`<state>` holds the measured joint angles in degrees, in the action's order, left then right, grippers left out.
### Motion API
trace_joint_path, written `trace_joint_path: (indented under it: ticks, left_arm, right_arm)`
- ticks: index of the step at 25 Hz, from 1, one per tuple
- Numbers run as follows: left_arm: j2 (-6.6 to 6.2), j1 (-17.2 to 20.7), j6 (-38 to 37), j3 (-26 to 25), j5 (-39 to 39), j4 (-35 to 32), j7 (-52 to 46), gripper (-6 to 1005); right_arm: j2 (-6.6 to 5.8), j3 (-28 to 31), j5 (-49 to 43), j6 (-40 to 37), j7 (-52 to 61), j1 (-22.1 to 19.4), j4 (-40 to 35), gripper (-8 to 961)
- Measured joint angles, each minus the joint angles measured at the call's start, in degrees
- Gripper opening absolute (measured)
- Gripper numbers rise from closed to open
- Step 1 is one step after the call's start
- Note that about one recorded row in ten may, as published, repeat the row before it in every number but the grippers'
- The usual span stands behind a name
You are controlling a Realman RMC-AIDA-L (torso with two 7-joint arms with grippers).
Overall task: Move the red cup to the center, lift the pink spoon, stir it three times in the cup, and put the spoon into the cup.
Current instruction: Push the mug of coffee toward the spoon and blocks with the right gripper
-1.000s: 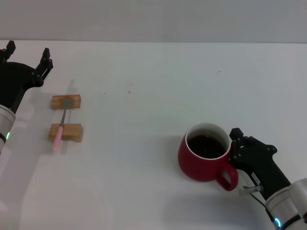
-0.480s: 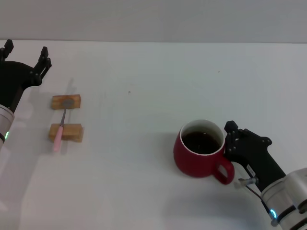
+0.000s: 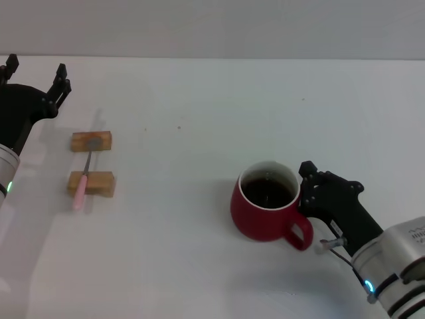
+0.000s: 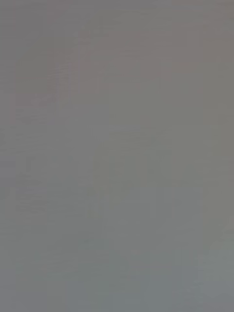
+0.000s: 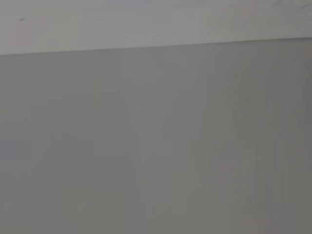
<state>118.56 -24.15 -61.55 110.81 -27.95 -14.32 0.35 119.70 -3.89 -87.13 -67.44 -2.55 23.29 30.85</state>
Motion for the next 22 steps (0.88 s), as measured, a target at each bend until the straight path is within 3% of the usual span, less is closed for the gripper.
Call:
trace_joint_path:
  ticks: [11,22]
  left_arm:
    - [0.0,0.0,0.3,0.0,0.0,0.0,0.0,834]
    - [0.0,0.0,0.3,-0.1,0.0,0.0,0.0,833]
  right_arm:
    - [0.0,0.6,-0.3,1.1,0.0,1.2,-0.4,-1]
    - [0.0,0.0,-1.5,1.1,0.0,-1.0,-0.1,-1]
